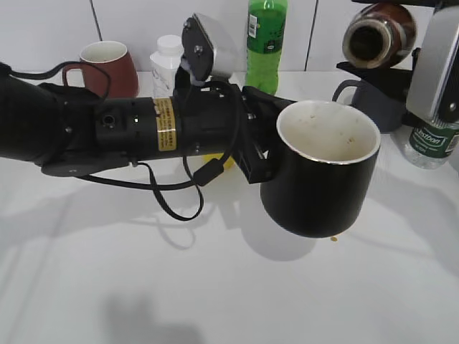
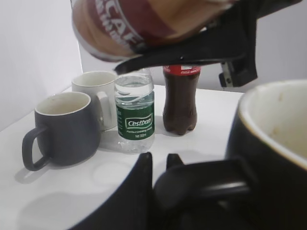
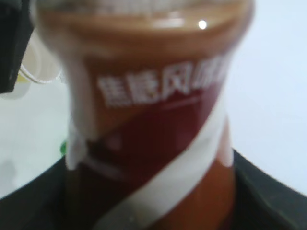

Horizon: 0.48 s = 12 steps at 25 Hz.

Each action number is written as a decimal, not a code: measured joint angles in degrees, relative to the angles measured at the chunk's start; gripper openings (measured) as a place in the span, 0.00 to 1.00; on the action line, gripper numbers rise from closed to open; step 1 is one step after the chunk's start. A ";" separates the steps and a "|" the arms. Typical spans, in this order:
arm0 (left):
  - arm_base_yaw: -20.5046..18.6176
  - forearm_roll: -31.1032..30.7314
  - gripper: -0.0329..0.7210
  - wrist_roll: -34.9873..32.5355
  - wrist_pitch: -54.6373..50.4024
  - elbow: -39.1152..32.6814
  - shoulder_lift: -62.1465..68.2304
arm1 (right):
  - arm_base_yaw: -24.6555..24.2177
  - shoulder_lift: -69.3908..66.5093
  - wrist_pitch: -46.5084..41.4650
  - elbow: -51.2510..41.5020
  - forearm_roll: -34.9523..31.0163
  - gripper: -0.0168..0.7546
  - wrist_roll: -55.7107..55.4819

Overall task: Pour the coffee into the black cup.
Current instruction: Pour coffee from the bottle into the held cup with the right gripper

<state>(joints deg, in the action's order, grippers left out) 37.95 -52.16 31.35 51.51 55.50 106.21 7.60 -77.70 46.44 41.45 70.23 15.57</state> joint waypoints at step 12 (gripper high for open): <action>0.07 -0.08 0.12 0.00 2.28 0.27 0.78 | 0.00 0.00 -0.11 0.00 0.00 0.71 7.93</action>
<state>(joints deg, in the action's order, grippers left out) 38.02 -52.24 31.35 53.79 55.78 107.00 7.60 -77.70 46.33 41.45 70.23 23.51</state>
